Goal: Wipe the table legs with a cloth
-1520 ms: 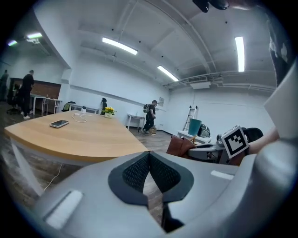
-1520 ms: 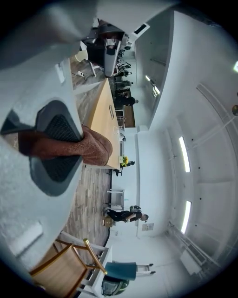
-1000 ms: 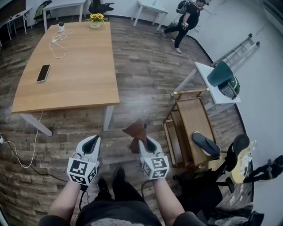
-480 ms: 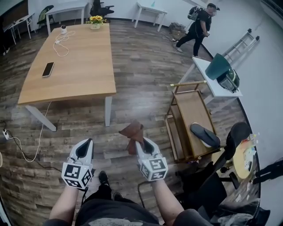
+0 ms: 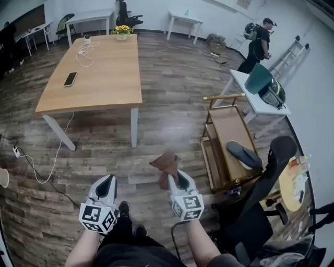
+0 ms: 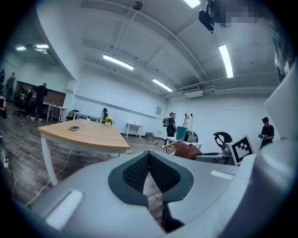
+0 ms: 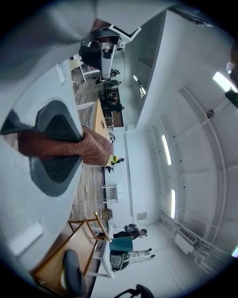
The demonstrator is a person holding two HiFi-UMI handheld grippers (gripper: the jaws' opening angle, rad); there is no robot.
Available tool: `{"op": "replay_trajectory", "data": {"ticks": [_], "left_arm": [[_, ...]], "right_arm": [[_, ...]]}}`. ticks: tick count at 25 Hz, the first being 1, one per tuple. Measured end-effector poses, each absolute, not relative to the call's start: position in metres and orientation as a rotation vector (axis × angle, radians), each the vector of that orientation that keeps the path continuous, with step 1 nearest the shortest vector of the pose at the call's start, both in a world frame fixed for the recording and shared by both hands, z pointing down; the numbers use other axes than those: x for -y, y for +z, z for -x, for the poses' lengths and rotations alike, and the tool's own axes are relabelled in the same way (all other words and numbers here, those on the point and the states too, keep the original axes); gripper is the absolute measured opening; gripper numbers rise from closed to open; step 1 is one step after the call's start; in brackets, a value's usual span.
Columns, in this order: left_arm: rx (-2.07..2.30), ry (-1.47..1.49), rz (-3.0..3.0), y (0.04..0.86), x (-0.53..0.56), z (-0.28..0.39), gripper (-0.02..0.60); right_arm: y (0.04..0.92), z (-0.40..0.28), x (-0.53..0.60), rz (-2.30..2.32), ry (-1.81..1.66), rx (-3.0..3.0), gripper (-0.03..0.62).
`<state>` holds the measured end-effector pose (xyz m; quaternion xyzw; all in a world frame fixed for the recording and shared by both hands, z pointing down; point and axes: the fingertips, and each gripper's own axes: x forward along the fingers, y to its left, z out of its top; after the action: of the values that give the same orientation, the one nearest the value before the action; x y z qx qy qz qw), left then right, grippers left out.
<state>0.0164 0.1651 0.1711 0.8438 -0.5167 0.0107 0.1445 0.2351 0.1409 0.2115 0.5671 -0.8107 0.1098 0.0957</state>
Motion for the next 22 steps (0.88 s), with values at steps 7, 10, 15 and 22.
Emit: {"op": "replay_trajectory", "data": {"ticks": [7,10,15,22], "left_arm": [[1.488,0.082,-2.4,0.176,-0.219,-0.001,0.018],[1.48,0.078,-2.392,0.179,-0.228,0.003,0.019],[1.432,0.049,-2.417,0.174,-0.241,0.006,0.018],[1.388,0.026,-2.447,0.165,-0.269,0.037,0.018]], "right_arm": [[0.212,-0.23,-0.197,-1.635,0.315,2.405,0.066],[0.213,-0.229,-0.21,-1.648,0.34,2.393,0.066],[0.212,-0.213,-0.227,-1.677,0.378,2.374,0.066],[0.215,-0.164,-0.251,-1.689,0.396,2.315,0.063]]}}
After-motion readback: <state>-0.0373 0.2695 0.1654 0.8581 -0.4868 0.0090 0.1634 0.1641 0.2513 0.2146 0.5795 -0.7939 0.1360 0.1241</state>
